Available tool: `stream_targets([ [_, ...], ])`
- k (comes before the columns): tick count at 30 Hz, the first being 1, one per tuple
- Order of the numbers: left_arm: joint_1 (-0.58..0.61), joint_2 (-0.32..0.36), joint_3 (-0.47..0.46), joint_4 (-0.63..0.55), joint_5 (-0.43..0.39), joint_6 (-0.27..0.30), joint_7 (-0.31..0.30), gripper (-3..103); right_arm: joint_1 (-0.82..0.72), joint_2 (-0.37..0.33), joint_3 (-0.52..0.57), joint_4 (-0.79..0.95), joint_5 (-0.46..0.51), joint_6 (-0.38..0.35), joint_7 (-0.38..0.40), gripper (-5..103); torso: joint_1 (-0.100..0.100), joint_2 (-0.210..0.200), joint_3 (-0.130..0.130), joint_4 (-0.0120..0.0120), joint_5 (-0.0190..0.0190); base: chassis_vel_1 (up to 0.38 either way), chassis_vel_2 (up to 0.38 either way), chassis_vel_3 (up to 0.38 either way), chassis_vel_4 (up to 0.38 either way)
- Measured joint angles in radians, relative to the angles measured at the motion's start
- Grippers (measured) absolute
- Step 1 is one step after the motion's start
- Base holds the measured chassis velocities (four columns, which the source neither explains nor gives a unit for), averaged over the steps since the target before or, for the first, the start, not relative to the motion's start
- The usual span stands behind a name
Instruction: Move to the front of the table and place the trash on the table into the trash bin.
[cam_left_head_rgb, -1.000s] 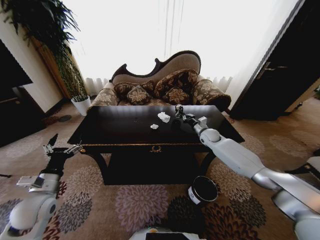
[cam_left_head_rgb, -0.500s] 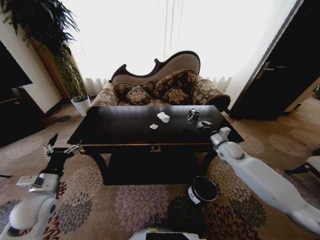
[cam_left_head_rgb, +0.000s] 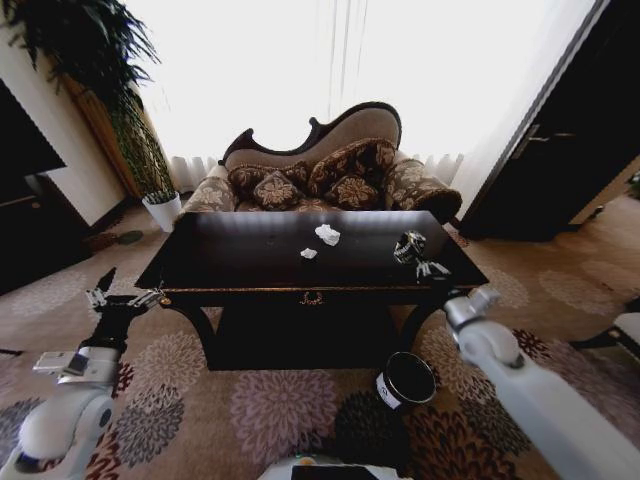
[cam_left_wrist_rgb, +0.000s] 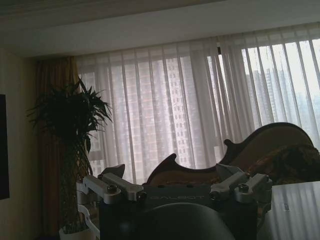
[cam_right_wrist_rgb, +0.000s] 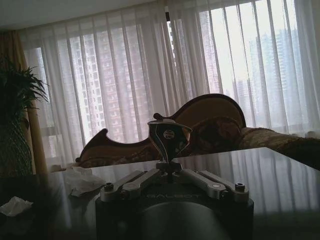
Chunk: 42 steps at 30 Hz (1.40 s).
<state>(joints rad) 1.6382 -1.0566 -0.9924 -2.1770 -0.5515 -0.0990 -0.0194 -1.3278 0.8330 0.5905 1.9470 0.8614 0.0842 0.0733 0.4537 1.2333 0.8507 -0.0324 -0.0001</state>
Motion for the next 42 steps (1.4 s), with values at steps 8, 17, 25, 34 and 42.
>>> stream_targets([
  [8, 0.0, 0.0, 0.0, 0.0, 0.0, 0.0, 0.0, 100, -0.198, 0.13, 0.237, 0.094, -0.036, 0.058, -0.043, 0, 0.0, 0.0, 0.0, 0.0, -0.0005, 0.0, 0.0, 0.0, 0.0],
  [17, 0.0, 0.0, 0.0, 0.0, 0.0, 0.0, 0.0, 100, -0.312, 0.276, 0.309, 0.122, -0.076, 0.126, -0.085, 0, 0.0, 0.0, 0.0, -0.0002, -0.0004, 0.0, 0.0, 0.0, 0.0],
  [25, 0.0, 0.0, 0.0, 0.0, 0.0, 0.0, 0.0, 100, -0.369, 0.434, 0.235, 0.036, -0.156, 0.192, -0.111, 0, 0.0, 0.0, 0.0, -0.0001, -0.0003, 0.0, 0.0, 0.0, 0.0],
  [34, 0.0, 0.0, 0.0, 0.0, 0.0, 0.0, 0.0, 100, -0.316, 0.486, 0.101, -0.157, -0.269, 0.259, -0.109, 0, 0.0, 0.0, 0.0, 0.0, -0.0003, 0.0, 0.0, 0.0, 0.0],
  [42, 0.0, 0.0, 0.0, 0.0, 0.0, 0.0, 0.0, 100, -0.197, 0.484, 0.006, -0.472, -0.306, 0.285, -0.111, 0, 0.0, 0.0, 0.0, 0.0, 0.0, 0.0, 0.0, 0.0, 0.0],
])
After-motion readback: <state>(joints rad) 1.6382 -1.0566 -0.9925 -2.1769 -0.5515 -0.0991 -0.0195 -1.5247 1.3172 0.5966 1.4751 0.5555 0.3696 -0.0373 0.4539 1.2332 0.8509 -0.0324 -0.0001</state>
